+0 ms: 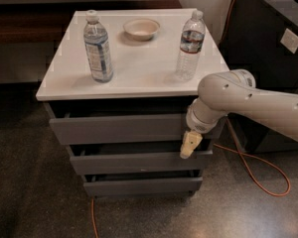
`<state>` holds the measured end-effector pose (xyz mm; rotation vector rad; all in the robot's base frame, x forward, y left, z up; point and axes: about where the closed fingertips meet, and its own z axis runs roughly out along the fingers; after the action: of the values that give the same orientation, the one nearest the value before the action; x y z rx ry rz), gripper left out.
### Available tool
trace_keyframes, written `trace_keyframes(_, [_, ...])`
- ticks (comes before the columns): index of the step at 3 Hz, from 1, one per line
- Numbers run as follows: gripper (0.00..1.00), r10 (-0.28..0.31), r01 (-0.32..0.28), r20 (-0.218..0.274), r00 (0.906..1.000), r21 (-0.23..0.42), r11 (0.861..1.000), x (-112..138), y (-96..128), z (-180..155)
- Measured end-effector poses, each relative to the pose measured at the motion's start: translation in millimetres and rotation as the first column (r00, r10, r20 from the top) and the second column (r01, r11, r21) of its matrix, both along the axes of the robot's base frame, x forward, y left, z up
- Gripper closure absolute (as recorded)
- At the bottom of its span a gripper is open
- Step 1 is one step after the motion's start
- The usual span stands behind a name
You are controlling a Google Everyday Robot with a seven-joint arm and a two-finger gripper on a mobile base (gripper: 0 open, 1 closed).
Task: Place water bottle into bottom drawer
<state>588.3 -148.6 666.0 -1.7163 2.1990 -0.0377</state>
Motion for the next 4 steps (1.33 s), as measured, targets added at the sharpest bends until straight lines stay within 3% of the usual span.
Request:
trace_keyframes(1, [0.00,0.006,-0.011,0.077,0.9970,0.057,0.998,-12,1,24])
trace_keyframes(2, [0.00,-0.003,-0.023,0.175,0.9845,0.148,0.989,-35,-10,66])
trace_keyframes(3, [0.00,-0.097,0.036,0.207,0.9734,0.280,0.959,-71,-47,110])
trace_keyframes(4, [0.00,-0.185,0.101,0.205,0.9611,0.364,0.926,-92,-78,134])
